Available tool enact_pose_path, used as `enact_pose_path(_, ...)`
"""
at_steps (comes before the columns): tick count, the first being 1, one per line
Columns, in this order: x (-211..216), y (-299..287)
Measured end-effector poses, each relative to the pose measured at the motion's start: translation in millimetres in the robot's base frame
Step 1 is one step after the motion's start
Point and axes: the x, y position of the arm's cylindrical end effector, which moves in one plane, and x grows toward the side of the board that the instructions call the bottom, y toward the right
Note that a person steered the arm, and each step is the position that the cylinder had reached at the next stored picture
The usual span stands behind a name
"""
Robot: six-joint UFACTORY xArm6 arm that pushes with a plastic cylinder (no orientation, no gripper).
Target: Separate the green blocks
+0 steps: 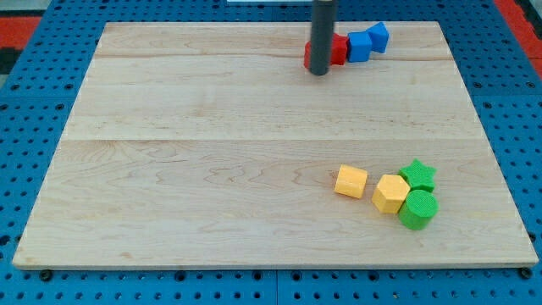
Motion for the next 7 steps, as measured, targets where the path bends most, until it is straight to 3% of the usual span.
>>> enact_pose_path(2,-36,52)
enact_pose_path(3,-11,56)
enact_pose_path(4,31,110)
enact_pose_path(5,99,170)
enact_pose_path(7,240,170)
